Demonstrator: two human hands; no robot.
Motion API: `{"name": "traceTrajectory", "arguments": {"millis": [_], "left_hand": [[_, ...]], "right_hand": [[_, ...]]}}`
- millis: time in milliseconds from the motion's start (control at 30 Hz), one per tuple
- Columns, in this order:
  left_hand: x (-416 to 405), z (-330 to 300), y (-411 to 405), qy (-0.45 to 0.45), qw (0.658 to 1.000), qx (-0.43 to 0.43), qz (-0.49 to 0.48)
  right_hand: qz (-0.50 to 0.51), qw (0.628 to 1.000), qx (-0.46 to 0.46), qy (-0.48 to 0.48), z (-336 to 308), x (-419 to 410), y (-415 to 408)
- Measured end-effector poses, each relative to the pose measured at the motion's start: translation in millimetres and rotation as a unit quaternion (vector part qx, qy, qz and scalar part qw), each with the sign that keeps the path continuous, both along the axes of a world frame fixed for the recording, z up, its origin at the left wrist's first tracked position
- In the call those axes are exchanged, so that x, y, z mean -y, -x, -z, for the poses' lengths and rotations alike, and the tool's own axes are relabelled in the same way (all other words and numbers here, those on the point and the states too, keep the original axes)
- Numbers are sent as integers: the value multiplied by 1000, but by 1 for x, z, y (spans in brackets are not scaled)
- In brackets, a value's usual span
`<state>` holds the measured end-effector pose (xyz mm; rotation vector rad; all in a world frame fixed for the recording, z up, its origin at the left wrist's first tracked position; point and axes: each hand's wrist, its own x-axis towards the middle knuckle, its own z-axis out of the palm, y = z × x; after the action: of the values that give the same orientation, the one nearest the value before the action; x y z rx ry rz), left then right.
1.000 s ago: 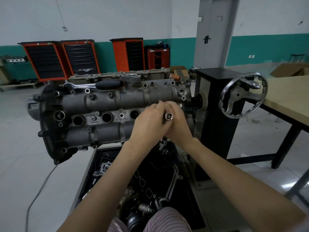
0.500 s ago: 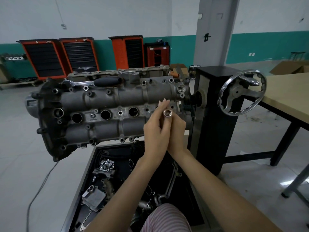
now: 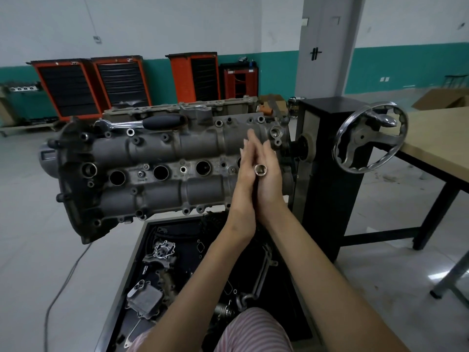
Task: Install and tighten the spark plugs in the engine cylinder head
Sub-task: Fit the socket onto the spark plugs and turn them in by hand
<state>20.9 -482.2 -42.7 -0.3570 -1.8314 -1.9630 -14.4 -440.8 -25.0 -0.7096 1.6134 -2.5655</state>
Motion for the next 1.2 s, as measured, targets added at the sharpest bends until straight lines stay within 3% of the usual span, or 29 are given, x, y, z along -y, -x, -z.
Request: {"name": "traceTrajectory", "arguments": {"millis": [100,233,300,367,433,633,800,933,1100,1200], "left_hand": [[9,-20,12,29,999,8,14],[17,-45,22,84,996,1,42],[14,-45,19,98,994,15,43],[10,-36,12,101,994,18,42],[9,-30,8,91,995,7,41],[6,-16,-1,52,998,-21,19],[0,-8,1,36,999,-37,-9],[6,-27,11,33,999,-41,4],[9,-47,15,32,999,-30,0],[6,-37,7,-1,999,-35,-9]], "right_hand": [[64,995,-29,-70,24,7,-22],[-6,1000,-13,-25,35,13,-35],[7,1000,16,2,30,10,-28],[96,995,16,-17,22,7,-19],[179,979,-56,-76,10,8,-12],[76,994,-53,59,-26,3,9],[15,996,-84,2,-13,3,-7],[71,993,-95,-10,7,9,-25],[-1,999,-34,35,16,10,-43],[45,998,-46,-7,16,7,-45]]}}
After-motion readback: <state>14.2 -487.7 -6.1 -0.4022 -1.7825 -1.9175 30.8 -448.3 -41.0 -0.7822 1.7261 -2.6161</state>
